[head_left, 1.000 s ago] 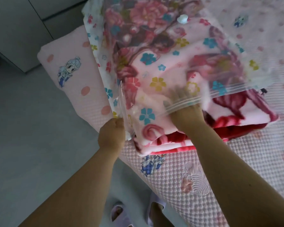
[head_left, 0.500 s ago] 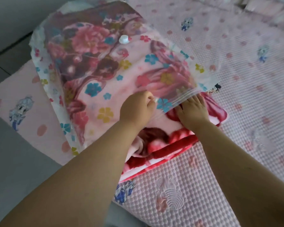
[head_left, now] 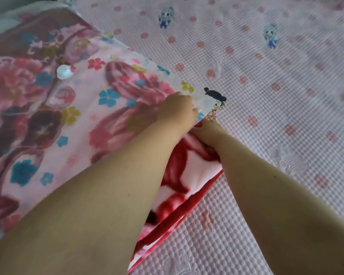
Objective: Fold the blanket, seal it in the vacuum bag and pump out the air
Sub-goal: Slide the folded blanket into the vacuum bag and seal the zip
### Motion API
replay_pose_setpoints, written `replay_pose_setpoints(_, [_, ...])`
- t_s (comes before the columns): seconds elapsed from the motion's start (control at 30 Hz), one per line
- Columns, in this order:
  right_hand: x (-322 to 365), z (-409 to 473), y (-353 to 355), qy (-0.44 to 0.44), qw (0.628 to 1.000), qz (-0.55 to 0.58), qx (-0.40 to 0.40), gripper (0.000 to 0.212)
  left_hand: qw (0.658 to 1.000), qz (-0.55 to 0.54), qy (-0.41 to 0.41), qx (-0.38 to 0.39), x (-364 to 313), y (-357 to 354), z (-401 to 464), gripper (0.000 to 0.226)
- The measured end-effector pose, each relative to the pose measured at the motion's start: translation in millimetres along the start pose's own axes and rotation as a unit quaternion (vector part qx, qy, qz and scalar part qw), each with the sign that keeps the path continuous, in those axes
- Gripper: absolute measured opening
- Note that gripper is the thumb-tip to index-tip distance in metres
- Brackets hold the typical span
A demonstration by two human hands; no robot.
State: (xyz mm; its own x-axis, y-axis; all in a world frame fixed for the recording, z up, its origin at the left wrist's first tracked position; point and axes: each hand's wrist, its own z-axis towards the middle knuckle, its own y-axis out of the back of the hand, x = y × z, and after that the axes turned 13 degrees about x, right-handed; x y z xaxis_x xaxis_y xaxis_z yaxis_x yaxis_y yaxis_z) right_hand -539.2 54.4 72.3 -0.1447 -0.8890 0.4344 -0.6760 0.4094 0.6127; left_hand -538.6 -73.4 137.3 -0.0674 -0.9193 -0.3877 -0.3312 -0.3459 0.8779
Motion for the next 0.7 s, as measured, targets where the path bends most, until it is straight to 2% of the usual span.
replay_pose_setpoints(0.07, [-9, 7, -1, 0.019, 0.998, 0.054, 0.031, 0.038, 1.000, 0.008, -0.001, 0.024, -7, -3, 19, 0.036])
replay_pose_setpoints(0.1, [-12, 10, -1, 0.025, 0.995, 0.075, 0.053, 0.040, 0.999, 0.020, 0.001, 0.038, -10, -5, 27, 0.039])
replay_pose_setpoints(0.2, [-19, 18, 1, 0.012, 0.993, 0.068, 0.094, 0.067, 0.995, 0.056, 0.027, 0.078, -13, -9, 45, 0.050])
replay_pose_setpoints(0.23, [-20, 19, 1, 0.007, 0.993, 0.062, 0.100, 0.070, 0.994, 0.066, 0.032, 0.085, -12, -11, 48, 0.053])
replay_pose_setpoints(0.3, [-18, 17, -1, 0.026, 0.992, 0.067, 0.101, 0.059, 0.994, 0.073, 0.017, 0.081, -10, -14, 50, 0.060])
replay_pose_setpoints(0.37, [-14, 12, -7, 0.078, 0.987, 0.106, 0.091, 0.035, 0.996, 0.058, -0.012, 0.061, -7, -13, 50, 0.065])
replay_pose_setpoints(0.43, [-8, 5, -13, 0.126, 0.978, 0.151, 0.065, 0.028, 0.995, 0.062, -0.043, 0.059, -6, -10, 56, 0.058])
replay_pose_setpoints(0.53, [-5, 0, -19, 0.143, 0.971, 0.189, 0.011, 0.035, 0.984, 0.067, -0.068, 0.147, -2, 2, 71, 0.031])
replay_pose_setpoints(0.6, [-4, 0, -20, 0.140, 0.967, 0.214, -0.014, 0.033, 0.981, 0.042, -0.079, 0.171, 1, 10, 76, 0.015])
replay_pose_setpoints(0.7, [4, -3, -21, 0.147, 0.959, 0.241, -0.023, 0.024, 0.982, -0.030, -0.086, 0.163, 6, 21, 79, 0.015])
